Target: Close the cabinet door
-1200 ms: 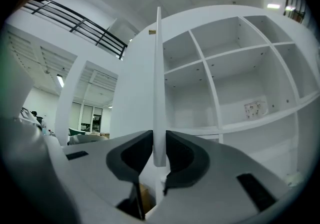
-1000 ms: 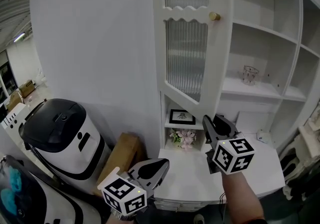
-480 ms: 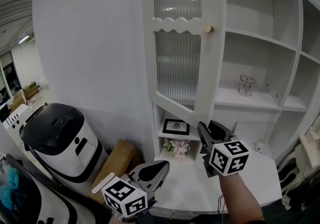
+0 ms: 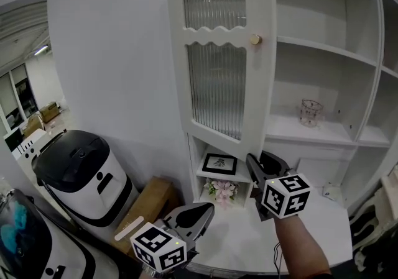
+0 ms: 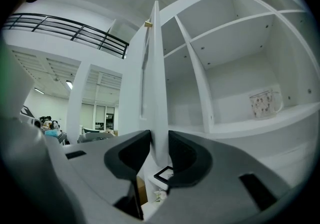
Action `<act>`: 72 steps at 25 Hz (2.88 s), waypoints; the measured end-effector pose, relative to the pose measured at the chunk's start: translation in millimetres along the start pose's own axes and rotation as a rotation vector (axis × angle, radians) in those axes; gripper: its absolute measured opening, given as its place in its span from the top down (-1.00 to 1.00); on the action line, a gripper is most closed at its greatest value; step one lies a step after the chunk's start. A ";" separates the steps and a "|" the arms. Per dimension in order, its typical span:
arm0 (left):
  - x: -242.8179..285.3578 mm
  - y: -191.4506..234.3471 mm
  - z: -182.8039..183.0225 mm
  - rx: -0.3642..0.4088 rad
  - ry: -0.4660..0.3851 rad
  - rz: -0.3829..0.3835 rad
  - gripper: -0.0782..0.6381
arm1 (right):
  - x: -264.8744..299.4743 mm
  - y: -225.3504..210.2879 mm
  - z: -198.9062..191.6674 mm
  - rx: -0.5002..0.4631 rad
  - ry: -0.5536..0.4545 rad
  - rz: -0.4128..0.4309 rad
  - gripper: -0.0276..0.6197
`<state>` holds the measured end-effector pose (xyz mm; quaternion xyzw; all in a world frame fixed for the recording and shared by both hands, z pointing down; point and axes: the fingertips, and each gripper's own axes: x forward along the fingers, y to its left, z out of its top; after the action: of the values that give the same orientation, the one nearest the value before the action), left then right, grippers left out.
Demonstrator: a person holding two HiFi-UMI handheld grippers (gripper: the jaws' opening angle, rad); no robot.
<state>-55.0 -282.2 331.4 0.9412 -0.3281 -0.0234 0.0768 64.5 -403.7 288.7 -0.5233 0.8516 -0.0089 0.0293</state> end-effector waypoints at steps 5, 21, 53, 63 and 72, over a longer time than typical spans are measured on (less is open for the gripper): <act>17.2 0.6 -5.0 -0.005 0.014 0.022 0.77 | 6.5 -18.0 0.5 -0.009 -0.009 0.009 0.57; 65.8 -0.7 -7.2 -0.002 0.017 0.062 0.77 | 27.4 -58.1 3.4 -0.128 0.005 0.024 0.39; 105.0 4.4 -14.7 -0.003 0.033 0.143 0.77 | 70.7 -102.4 5.6 -0.146 0.026 0.050 0.30; 107.5 -0.6 -12.5 -0.004 0.019 0.176 0.77 | 72.7 -100.5 7.1 -0.228 0.029 0.042 0.31; 104.8 -12.1 -15.6 -0.002 0.026 0.197 0.77 | 69.4 -101.2 3.5 -0.190 0.033 0.086 0.38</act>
<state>36.0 -335.9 345.4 0.9045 -0.4182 -0.0040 0.0838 123.5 -511.2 287.0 -0.4865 0.8707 0.0643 -0.0340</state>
